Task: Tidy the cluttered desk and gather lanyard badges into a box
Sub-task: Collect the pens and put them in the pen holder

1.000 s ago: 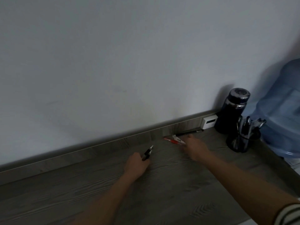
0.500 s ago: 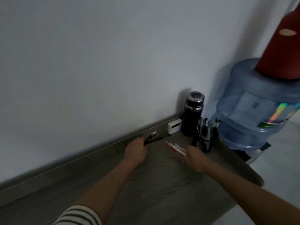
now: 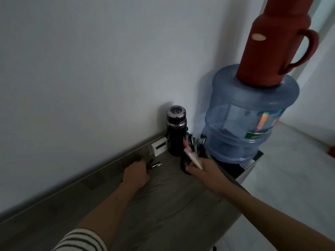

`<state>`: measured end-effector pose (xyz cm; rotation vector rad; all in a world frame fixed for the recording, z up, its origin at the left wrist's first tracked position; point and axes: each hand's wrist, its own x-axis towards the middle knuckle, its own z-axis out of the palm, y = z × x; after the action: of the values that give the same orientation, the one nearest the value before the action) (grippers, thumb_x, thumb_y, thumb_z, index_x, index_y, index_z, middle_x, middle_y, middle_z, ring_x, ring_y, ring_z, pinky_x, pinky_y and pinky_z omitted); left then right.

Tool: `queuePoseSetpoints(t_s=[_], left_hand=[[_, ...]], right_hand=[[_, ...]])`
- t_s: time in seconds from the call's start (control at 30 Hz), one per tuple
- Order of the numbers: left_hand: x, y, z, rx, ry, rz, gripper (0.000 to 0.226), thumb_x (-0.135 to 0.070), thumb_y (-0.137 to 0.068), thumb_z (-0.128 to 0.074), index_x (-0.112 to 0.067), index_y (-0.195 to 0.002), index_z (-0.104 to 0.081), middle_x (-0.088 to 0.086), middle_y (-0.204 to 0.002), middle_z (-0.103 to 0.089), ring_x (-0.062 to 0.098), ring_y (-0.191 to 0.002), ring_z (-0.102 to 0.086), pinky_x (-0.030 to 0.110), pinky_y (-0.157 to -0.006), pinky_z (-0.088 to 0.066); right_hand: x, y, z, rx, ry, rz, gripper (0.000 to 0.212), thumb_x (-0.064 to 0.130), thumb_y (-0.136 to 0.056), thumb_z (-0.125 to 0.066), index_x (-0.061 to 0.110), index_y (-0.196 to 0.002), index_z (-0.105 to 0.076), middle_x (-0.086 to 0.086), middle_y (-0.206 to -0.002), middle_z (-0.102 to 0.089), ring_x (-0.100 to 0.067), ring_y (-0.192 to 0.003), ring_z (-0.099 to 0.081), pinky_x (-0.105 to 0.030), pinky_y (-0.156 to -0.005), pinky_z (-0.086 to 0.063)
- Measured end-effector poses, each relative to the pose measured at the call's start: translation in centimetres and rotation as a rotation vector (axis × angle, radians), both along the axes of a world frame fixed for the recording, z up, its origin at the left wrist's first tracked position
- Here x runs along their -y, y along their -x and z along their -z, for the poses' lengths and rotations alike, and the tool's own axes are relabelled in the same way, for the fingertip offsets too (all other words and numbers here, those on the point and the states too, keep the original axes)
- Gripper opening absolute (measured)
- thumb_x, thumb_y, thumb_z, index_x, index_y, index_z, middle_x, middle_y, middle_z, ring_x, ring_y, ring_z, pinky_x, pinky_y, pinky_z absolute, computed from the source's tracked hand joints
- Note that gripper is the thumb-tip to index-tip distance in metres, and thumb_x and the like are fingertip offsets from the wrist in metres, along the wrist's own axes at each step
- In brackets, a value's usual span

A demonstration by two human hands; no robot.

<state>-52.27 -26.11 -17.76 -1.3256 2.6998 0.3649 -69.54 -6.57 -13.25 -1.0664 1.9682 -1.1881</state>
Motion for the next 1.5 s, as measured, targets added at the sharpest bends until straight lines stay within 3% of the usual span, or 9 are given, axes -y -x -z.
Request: queuePoseSetpoints(t_s=[0.17,0.3,0.43,0.6,0.87,1.0,1.13,1.37,1.5], left_hand=[[-0.6,-0.7,-0.1,0.018,-0.130,-0.079,0.034,-0.031,-0.080,-0.059,-0.012,-0.107,-0.055,0.008,-0.106,-0.062,0.025,-0.096,-0.061,0.028,-0.071,-0.044],[-1.0,-1.3,-1.1,-0.339,-0.422,-0.258,0.005,-0.022,-0.083,-0.055,-0.018,-0.079,-0.055,0.001,-0.073,-0.060,0.016,-0.066,-0.058,0.026,-0.057,-0.038],[-1.3,-1.5,-2.9,-0.567,-0.471,-0.265,0.028,-0.016,-0.091,-0.052,-0.018,-0.063,-0.047,-0.001,-0.058,-0.048,0.015,-0.056,-0.046,0.029,-0.059,-0.033],[-1.9,-0.7,-5.6,-0.643,-0.386,-0.207,0.038,-0.041,-0.099,-0.045,-0.020,-0.068,-0.044,-0.003,-0.063,-0.047,0.016,-0.063,-0.046,0.031,-0.063,-0.033],[-3.4,2.6,-10.7,-0.655,-0.166,-0.089,0.031,-0.043,-0.099,-0.041,-0.017,-0.085,-0.050,0.009,-0.086,-0.060,0.023,-0.078,-0.058,0.037,-0.073,-0.045],[-4.5,5.4,-12.1,-0.996,-0.561,-0.153,0.022,-0.014,-0.101,-0.045,-0.012,-0.080,-0.054,0.004,-0.074,-0.056,0.014,-0.067,-0.051,0.029,-0.066,-0.043],[-6.0,9.1,-12.6,-1.324,-0.944,-0.439,0.024,-0.018,-0.102,-0.044,-0.009,-0.085,-0.057,0.007,-0.072,-0.061,0.017,-0.068,-0.059,0.029,-0.066,-0.053],[-7.6,11.7,-10.3,-0.962,-0.184,-0.224,0.036,-0.040,-0.101,-0.039,-0.013,-0.108,-0.063,0.012,-0.105,-0.060,0.026,-0.096,-0.059,0.041,-0.084,-0.050],[-7.8,12.3,-8.8,-0.992,-0.286,-0.197,0.028,-0.031,-0.101,-0.043,-0.012,-0.111,-0.061,0.013,-0.103,-0.064,0.025,-0.093,-0.061,0.034,-0.080,-0.048]], right_hand=[[2.6,2.0,-4.2,0.335,0.081,0.152,0.043,0.027,-0.095,-0.049,0.009,-0.061,-0.067,-0.009,-0.067,-0.072,-0.023,-0.059,-0.067,-0.034,-0.059,-0.057],[4.7,3.9,-5.0,0.155,0.034,0.168,0.046,0.033,-0.098,-0.045,0.008,-0.070,-0.072,-0.009,-0.078,-0.074,-0.022,-0.071,-0.069,-0.032,-0.070,-0.056],[5.9,4.7,-5.1,-0.077,0.034,0.202,0.045,0.042,-0.098,-0.048,0.014,-0.072,-0.071,-0.004,-0.071,-0.071,-0.018,-0.068,-0.068,-0.029,-0.066,-0.051],[6.2,4.8,-4.9,-0.269,-0.041,0.185,0.045,0.045,-0.092,-0.058,0.002,-0.082,-0.066,-0.015,-0.076,-0.069,-0.027,-0.067,-0.069,-0.037,-0.065,-0.058],[5.3,5.7,-5.4,-0.506,-0.309,-0.105,0.034,0.036,-0.074,-0.079,0.020,-0.059,-0.053,0.005,-0.059,-0.054,-0.009,-0.057,-0.054,-0.024,-0.051,-0.036],[4.1,6.7,-6.0,-0.450,-0.180,-0.074,0.028,0.034,-0.075,-0.080,0.019,-0.061,-0.061,0.006,-0.057,-0.058,-0.009,-0.056,-0.055,-0.024,-0.054,-0.042],[2.5,7.9,-6.3,-0.326,-0.088,-0.001,0.024,0.038,-0.081,-0.076,0.015,-0.083,-0.072,0.001,-0.074,-0.070,-0.011,-0.064,-0.067,-0.028,-0.059,-0.056],[0.5,8.5,-4.6,-0.246,-0.116,0.023,0.016,0.035,-0.087,-0.068,0.026,-0.075,-0.065,0.000,-0.065,-0.067,-0.009,-0.054,-0.064,-0.024,-0.051,-0.052],[-0.8,9.6,-3.5,-0.253,-0.177,0.021,0.020,0.038,-0.090,-0.064,0.019,-0.084,-0.067,-0.004,-0.074,-0.070,-0.019,-0.067,-0.070,-0.027,-0.057,-0.058]])
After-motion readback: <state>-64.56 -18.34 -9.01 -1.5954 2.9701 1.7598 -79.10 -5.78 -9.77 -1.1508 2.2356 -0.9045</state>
